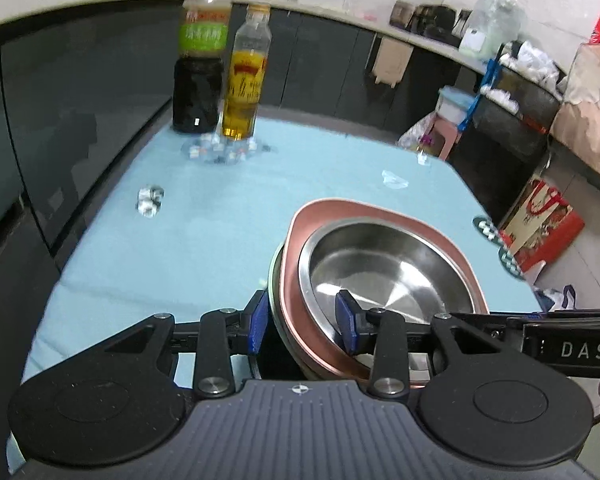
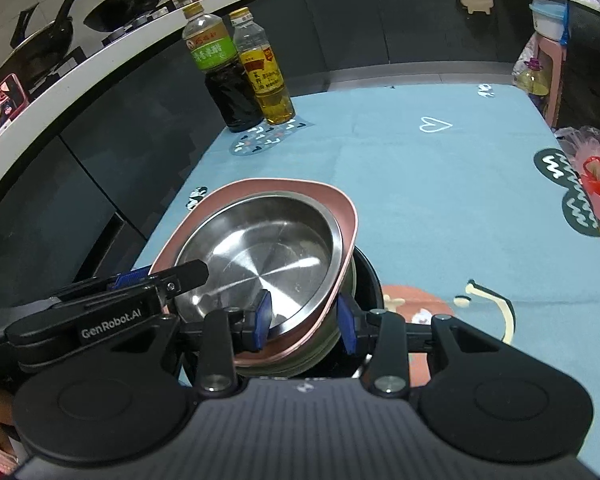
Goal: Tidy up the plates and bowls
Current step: 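Lower the plate stack onto the black bowl stack with both grippers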
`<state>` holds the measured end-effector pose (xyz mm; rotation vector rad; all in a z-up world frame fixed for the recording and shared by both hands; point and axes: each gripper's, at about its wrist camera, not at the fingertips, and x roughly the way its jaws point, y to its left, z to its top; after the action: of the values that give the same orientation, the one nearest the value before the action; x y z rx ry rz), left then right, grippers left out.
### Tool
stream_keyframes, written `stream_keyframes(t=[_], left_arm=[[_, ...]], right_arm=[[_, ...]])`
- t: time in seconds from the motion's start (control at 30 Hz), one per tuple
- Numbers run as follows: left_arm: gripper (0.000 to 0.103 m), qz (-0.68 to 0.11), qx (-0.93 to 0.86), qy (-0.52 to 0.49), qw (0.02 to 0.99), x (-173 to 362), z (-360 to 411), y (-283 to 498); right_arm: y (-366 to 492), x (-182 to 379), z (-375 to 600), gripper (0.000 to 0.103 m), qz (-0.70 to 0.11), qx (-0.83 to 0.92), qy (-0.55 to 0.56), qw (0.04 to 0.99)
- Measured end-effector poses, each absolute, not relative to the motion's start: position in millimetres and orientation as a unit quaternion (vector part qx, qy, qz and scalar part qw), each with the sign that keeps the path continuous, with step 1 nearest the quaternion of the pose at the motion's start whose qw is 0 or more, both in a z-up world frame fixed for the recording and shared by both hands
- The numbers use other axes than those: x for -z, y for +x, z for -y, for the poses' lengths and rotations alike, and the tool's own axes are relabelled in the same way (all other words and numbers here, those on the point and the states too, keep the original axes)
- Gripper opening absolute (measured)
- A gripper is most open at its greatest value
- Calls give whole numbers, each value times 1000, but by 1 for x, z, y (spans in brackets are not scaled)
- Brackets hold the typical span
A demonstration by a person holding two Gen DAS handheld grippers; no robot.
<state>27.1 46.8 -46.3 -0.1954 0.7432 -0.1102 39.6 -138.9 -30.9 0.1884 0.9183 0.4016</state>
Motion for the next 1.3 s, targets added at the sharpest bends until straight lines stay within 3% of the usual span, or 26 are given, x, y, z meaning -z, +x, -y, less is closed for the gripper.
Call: stream_keyframes(t=[0.33, 0.47, 0.6, 1.07, 1.17, 1.3], left_arm=[[37, -387, 68, -86, 916, 60, -47, 18], [39, -375, 67, -83, 921, 59, -52, 14], [42, -361, 53, -74, 928, 55, -56, 13], [47, -386, 63, -88, 916, 67, -57, 24], [55, -388, 58, -88, 916, 69, -57, 26], [57, -388, 62, -95, 915, 71, -59, 28]], right_arm=[[33, 41, 147, 22, -447, -204, 101, 865], [29, 40, 154, 38, -417, -202, 111, 879], [29, 44, 163, 46, -405, -200, 131, 883], [39, 71, 171, 49, -445, -197, 188, 853], [40, 75, 171, 49, -449, -198, 194, 849], [42, 79, 170, 50, -455, -200, 204, 843]])
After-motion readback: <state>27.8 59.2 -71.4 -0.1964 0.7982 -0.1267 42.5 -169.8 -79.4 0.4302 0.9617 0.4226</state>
